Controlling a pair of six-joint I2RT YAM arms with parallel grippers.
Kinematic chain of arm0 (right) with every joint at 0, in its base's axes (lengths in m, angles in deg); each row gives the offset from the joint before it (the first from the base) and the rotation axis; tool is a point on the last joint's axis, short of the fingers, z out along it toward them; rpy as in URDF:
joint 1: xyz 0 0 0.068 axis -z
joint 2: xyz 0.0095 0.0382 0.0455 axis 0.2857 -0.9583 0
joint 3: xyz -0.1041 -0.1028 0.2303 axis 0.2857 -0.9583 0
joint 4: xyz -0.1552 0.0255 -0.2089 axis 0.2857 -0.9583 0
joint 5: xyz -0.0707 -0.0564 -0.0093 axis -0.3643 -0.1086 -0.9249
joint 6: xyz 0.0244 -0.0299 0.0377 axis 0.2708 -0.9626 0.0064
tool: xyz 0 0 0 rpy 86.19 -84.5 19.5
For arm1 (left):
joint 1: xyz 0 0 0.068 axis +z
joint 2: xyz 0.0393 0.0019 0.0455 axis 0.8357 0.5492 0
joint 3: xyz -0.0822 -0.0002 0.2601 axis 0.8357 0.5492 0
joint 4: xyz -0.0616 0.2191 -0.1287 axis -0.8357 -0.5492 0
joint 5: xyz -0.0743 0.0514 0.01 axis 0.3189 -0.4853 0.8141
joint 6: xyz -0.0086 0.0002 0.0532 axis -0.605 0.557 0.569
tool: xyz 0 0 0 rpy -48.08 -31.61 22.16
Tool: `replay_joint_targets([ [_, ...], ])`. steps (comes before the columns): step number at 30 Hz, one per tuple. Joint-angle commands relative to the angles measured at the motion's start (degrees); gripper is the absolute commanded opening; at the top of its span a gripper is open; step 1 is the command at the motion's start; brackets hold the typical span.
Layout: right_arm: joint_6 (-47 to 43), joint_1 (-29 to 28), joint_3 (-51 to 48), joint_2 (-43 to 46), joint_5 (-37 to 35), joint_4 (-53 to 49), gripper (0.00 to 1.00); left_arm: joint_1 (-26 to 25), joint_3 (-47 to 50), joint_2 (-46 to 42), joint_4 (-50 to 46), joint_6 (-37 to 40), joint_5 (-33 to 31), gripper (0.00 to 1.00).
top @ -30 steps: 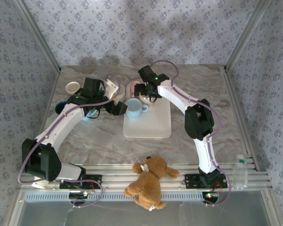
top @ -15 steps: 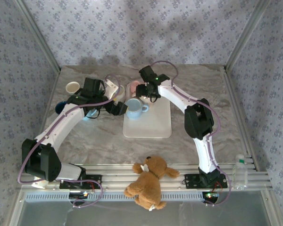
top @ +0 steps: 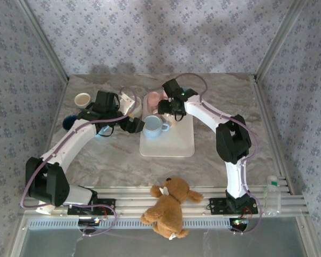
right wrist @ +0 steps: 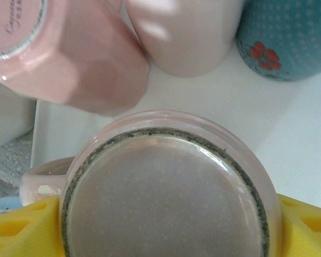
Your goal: Turn the mug right side up
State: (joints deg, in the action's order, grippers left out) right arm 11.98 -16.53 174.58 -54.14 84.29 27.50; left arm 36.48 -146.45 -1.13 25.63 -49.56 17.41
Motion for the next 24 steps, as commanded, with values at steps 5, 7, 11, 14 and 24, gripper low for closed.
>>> replay_joint_targets([
  [5, -0.5, 0.8, -4.5, 9.9, -0.4, 5.4, 0.70, 0.3, 0.0, -0.7, 3.1, -1.8, 1.9, 0.95],
  [7, -0.5, 1.2, -5.7, 11.6, 0.3, 6.1, 0.70, 0.3, -0.2, -0.8, 3.4, -2.5, 2.1, 0.95],
  [11, -0.2, 2.1, -8.0, 15.5, 2.7, 7.5, 0.70, 0.3, -1.4, -1.2, 3.5, -4.3, 2.5, 0.95],
  [14, 0.4, 2.7, -10.4, 19.1, 5.3, 9.7, 0.70, 0.3, -2.2, -1.7, 3.9, -6.7, 2.8, 0.95],
  [24, 6.0, 7.6, -21.4, 33.5, 19.8, 20.8, 0.69, 1.0, -1.5, -5.8, 15.4, -23.8, 7.3, 0.95],
])
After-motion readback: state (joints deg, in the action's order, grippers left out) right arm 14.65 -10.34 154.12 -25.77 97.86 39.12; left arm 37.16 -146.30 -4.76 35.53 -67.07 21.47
